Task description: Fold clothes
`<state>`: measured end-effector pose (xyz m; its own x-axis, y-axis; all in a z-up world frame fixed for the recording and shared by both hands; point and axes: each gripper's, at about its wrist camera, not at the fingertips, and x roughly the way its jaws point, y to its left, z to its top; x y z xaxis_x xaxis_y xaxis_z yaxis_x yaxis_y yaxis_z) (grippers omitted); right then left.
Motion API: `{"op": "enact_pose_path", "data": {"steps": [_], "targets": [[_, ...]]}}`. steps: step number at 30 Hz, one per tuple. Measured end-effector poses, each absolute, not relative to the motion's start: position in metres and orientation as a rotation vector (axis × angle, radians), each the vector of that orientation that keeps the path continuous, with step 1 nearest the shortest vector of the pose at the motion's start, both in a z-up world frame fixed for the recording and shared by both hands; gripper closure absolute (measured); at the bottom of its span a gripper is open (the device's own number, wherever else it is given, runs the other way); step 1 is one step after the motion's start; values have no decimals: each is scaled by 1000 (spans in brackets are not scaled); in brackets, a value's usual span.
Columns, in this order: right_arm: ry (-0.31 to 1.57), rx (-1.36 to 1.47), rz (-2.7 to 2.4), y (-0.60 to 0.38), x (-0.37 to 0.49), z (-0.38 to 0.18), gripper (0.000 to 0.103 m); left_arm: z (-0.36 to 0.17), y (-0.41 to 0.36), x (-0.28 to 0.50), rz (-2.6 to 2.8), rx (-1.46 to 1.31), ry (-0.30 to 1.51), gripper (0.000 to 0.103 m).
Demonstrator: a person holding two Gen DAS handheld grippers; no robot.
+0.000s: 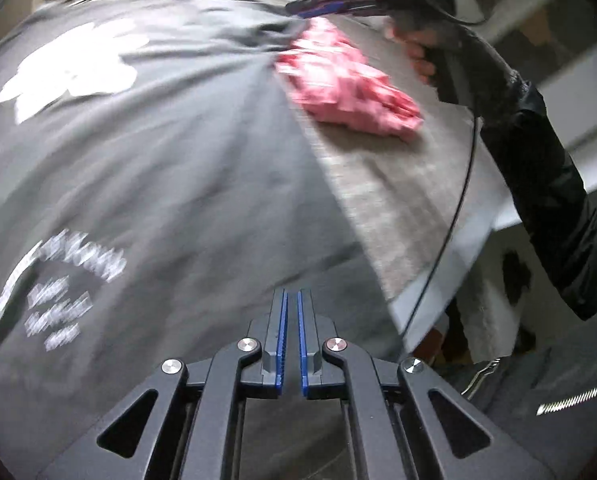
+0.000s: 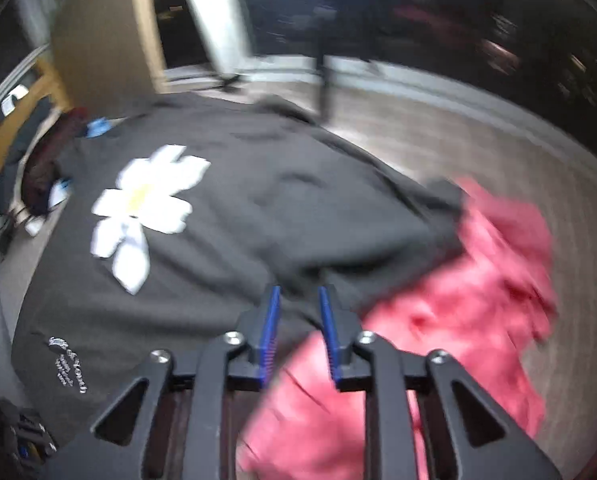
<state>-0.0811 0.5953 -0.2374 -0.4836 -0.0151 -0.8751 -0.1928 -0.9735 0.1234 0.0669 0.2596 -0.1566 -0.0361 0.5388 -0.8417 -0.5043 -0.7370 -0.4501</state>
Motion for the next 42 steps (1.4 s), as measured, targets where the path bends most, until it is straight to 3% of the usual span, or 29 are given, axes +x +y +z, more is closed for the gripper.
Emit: {"op": "enact_pose_path", "data": {"steps": [5,9,14,18,23,25,29,33,42], "targets": [[266,-1774,2536,577,-127,-298,79,-160,209,76,1945,-1605,-87,100],[153,-1679,2366,598,-99,-292,82,-152,145,89,2042,-1655,-127,100],[315,-1542,2577,564,-13,-235,82,-154,68,103,2166,-1722,-132,95],[487,-1686,2673,488,46,-252,82,-154,30,111,2190,-1724,-123,95],[331,-1747,2606,423,71,-296,83,-160,-2,115,2202,-1721,-101,92],[247,-1734,2521,421,87,-301,89,-163,-17,117,2211,-1733,-89,91],[393,-1633,2352,441,145,-281,85,-168,-45,121,2230,-1755,-66,82],[637,-1509,2327,429,203,-271,62,-174,-73,125,2248,-1777,-42,75],[722,-1513,2228,380,240,-287,62,-184,-87,126,2209,-1773,-10,71]]}}
